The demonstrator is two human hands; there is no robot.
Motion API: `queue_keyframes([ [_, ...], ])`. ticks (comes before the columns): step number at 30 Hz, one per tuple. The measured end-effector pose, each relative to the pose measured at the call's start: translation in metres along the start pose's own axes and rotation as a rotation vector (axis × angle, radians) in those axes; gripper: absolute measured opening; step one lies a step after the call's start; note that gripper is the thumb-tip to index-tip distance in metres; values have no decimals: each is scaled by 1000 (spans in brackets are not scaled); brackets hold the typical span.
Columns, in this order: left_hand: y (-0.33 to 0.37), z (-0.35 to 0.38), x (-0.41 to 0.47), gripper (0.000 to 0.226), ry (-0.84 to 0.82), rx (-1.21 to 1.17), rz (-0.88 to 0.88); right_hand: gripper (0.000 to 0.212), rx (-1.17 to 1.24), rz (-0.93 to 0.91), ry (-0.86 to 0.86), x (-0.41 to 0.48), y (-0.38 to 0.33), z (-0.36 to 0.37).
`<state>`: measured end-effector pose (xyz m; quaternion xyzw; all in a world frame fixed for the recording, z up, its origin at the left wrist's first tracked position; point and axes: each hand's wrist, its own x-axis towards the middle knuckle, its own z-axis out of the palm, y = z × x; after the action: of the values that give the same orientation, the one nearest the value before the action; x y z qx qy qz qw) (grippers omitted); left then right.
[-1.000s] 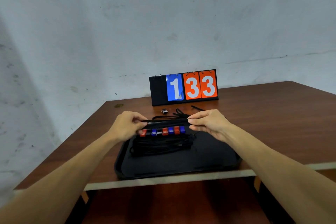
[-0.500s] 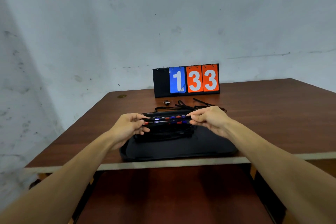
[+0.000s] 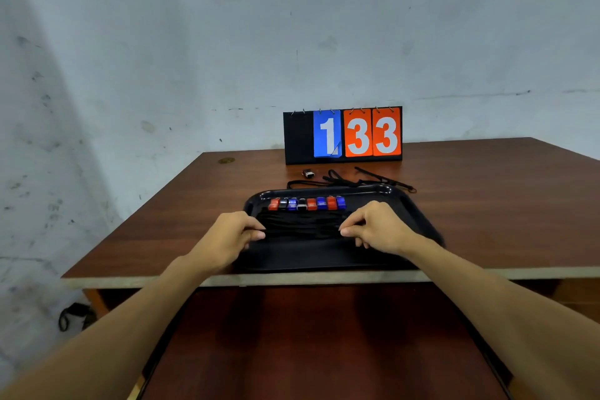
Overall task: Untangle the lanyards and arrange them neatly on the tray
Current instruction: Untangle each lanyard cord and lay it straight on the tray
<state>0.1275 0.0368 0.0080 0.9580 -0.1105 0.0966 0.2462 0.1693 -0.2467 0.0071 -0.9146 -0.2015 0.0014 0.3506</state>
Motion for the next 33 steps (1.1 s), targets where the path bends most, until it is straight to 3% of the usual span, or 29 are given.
queue_keyframes([
  [4, -8, 2, 4, 18, 28, -10, 14, 13, -88, -88, 53, 2, 11, 6],
  [9, -10, 7, 6, 22, 119, -190, -60, 9, -97, -97, 78, 6, 17, 9],
  [14, -9, 15, 7, 12, 164, -124, -90, 12, -54, -116, 109, 5, 18, 8],
  [20, -8, 15, 9, 10, 105, 2, -92, 11, 14, -85, 138, 5, 18, 8],
  [27, -10, 17, 10, 10, 111, 71, -77, 1, -127, -123, 124, 4, 13, 10],
  [33, -6, 17, 10, 6, 99, 155, -70, 8, -207, -86, 148, 3, 12, 8],
])
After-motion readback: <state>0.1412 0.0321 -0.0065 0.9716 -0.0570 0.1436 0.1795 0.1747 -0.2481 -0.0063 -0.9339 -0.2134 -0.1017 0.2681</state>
